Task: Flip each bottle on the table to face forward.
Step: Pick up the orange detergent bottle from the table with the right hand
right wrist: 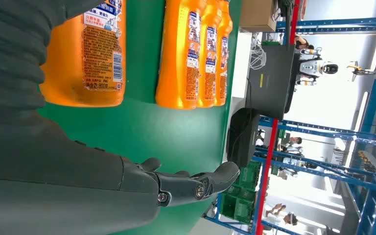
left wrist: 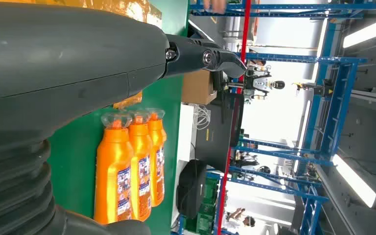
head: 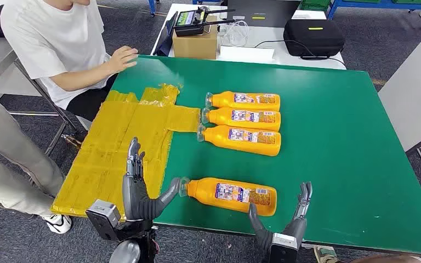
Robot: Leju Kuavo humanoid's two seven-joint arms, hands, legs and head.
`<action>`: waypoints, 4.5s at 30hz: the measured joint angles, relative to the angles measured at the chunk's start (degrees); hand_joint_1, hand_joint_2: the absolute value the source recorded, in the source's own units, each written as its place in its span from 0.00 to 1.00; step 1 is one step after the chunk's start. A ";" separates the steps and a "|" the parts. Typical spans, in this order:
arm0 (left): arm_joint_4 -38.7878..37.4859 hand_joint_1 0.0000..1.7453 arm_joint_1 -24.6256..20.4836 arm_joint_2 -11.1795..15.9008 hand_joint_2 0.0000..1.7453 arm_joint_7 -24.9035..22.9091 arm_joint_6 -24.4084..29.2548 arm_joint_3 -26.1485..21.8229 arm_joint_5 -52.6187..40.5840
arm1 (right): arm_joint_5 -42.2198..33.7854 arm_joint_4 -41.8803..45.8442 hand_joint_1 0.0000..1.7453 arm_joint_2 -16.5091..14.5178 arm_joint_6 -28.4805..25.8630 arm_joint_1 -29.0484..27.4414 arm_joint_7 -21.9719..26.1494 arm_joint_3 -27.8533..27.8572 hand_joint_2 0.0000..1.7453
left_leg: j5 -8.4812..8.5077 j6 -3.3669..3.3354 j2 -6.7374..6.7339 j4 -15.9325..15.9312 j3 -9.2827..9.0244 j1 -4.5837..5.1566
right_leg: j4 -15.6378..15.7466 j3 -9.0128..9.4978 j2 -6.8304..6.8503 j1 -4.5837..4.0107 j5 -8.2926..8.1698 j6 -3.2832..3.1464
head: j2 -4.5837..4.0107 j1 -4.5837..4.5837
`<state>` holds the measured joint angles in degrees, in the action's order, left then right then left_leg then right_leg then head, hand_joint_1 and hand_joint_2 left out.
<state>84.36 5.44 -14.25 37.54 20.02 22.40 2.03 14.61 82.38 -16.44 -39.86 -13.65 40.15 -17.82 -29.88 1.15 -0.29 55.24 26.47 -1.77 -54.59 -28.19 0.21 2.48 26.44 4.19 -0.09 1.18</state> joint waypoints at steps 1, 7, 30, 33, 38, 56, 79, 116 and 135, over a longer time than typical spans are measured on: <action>0.00 0.00 0.01 0.00 1.00 0.03 0.01 0.00 -0.03 | 0.32 0.00 0.00 -0.08 0.00 -0.01 0.00 0.14 0.00 | 0.00 0.00 0.00 0.00 0.00 0.00 | 0.00 0.00 0.00 0.00 0.00 0.00 | 0.00 0.00; -0.26 0.00 0.11 0.00 1.00 0.12 0.62 0.00 -0.14 | 3.22 -0.17 0.00 -0.93 -0.01 -0.04 0.00 3.24 0.00 | 0.00 0.00 0.00 0.00 0.00 0.00 | 0.00 0.00 0.00 0.00 0.00 0.00 | 0.00 0.00; -0.58 0.00 0.61 -0.11 1.00 0.32 -2.36 -0.84 0.74 | 46.28 -4.63 0.00 -1.60 -0.10 0.59 -6.78 12.56 1.00 | 0.00 0.00 -0.04 0.00 0.05 0.01 | 0.01 -0.05 0.01 0.01 0.00 0.00 | 0.00 0.00; -0.58 0.00 0.59 -0.11 1.00 0.11 -3.28 -0.87 0.79 | 52.49 -4.23 0.00 -1.62 -0.12 0.37 -6.58 13.67 1.00 | 0.00 0.00 -0.04 0.00 0.05 0.01 | 0.01 -0.06 0.00 0.00 0.00 0.00 | 0.00 0.01; -0.58 0.00 0.54 -0.11 1.00 -0.42 -4.55 -0.85 0.79 | 62.04 -2.89 0.00 -1.60 -0.16 0.06 -6.64 15.45 1.00 | 0.00 0.00 -0.04 0.00 0.06 0.00 | 0.01 -0.06 0.00 0.00 0.00 0.00 | 0.00 0.00; -0.56 0.00 0.48 -0.11 1.00 -2.00 -7.69 -0.46 0.57 | 65.10 -14.52 0.00 7.15 -0.08 9.21 -36.04 1.84 1.00 | 0.00 0.00 -0.10 0.00 0.05 0.00 | 0.00 -0.05 0.00 0.00 0.00 0.00 | 0.00 0.02; -0.66 0.00 0.24 -0.11 1.00 -3.27 -9.15 -0.19 0.46 | 71.40 -25.02 0.00 10.26 15.08 19.27 -48.52 -7.53 1.00 | -0.01 -0.01 -0.15 0.00 -0.09 0.00 | 0.01 0.01 -0.13 0.00 0.00 0.00 | 0.00 0.02; 0.72 0.00 1.44 -0.94 1.00 -4.11 -7.82 -3.93 -4.29 | 71.91 -18.99 1.00 12.28 28.14 19.00 -56.85 -10.00 1.00 | -0.02 -0.02 -0.14 0.00 -0.39 0.01 | 0.02 0.33 -0.11 0.00 0.00 0.00 | 0.00 0.02; 3.08 0.00 2.45 -0.94 1.00 -2.56 -6.98 -4.98 -2.96 | 44.44 -13.99 1.00 12.31 14.03 14.50 -39.21 -4.75 1.00 | -0.02 -0.02 -0.14 0.00 -0.26 0.01 | 0.02 0.24 -0.12 0.00 0.00 0.00 | 0.01 0.01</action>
<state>87.44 7.89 -15.19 34.98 13.04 17.42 -0.93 59.05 68.38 -4.13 -25.82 0.85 0.95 -22.58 -29.90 1.14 -0.43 55.24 26.20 -1.77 -54.57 -27.95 0.09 2.48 26.43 4.20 -0.08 1.19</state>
